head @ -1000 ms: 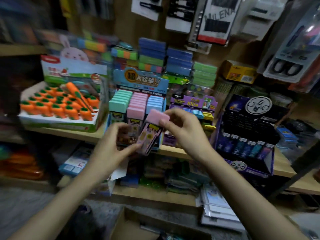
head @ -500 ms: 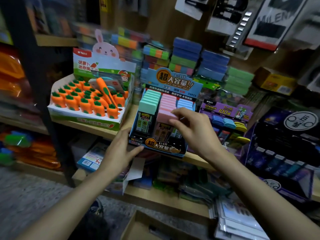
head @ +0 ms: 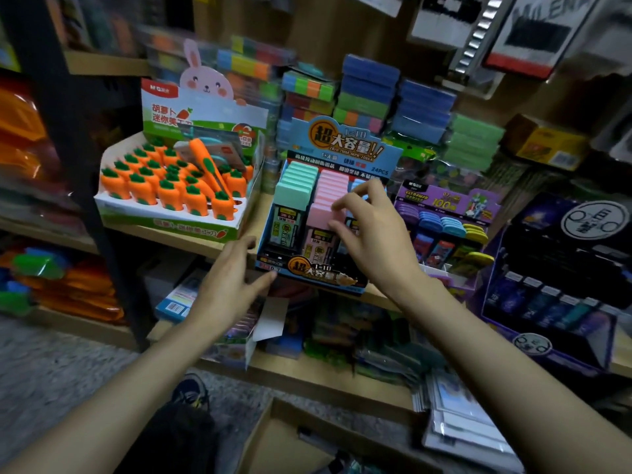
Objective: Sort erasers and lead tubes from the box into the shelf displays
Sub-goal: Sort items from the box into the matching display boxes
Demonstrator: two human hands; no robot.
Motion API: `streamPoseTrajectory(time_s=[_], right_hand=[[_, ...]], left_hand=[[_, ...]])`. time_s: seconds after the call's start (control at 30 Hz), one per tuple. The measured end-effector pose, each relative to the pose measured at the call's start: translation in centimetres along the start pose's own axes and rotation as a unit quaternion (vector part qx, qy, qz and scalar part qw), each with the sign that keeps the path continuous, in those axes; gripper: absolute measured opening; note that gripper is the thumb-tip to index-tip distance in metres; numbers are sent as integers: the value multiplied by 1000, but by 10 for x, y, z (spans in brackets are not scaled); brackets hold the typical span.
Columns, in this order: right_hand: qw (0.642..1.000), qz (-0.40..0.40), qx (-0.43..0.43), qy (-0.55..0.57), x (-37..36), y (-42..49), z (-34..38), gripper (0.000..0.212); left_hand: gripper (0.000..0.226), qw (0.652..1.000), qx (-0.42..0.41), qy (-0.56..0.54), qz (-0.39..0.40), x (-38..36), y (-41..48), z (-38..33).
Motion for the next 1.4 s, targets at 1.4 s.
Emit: streamPoseTrajectory(time_s=[1.4], right_hand=[[741, 578, -323, 115, -220, -472, 15, 54]], left_hand=[[71, 866, 171, 158, 443, -248, -269, 226]])
Point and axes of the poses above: each hand's wrist, its own y-axis towards the middle knuckle, its own x-axis out of the back of the hand, z = x × y, the point moved 1 cm from there along y, towards the middle knuckle, and after that the axes turned 14 degrees about -y, right-handed, at the moved point
